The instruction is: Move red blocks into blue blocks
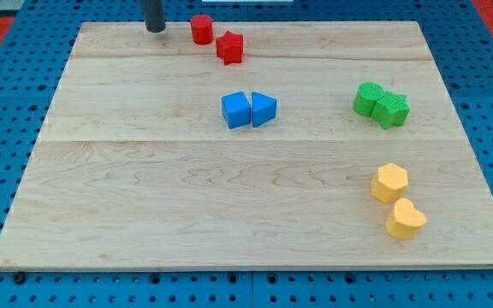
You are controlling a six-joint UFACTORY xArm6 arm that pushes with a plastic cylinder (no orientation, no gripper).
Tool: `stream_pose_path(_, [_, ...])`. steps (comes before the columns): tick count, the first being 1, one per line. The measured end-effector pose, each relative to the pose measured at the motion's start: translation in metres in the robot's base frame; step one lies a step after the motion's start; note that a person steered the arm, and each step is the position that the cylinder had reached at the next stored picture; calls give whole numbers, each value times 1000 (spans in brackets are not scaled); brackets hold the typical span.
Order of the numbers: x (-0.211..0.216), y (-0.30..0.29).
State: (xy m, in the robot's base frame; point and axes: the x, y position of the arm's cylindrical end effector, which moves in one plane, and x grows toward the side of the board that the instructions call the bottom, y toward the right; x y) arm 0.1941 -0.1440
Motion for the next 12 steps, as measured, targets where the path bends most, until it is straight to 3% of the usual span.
stream_pose_path(2, [8,71])
stream_pose_path(4, [-1,78])
stream_pose_path(5, [2,122])
stream_pose_path(6, [22,122])
stream_pose_path(8, [22,137])
stream_pose_path(10, [4,213])
stream_pose_path(12, [35,201])
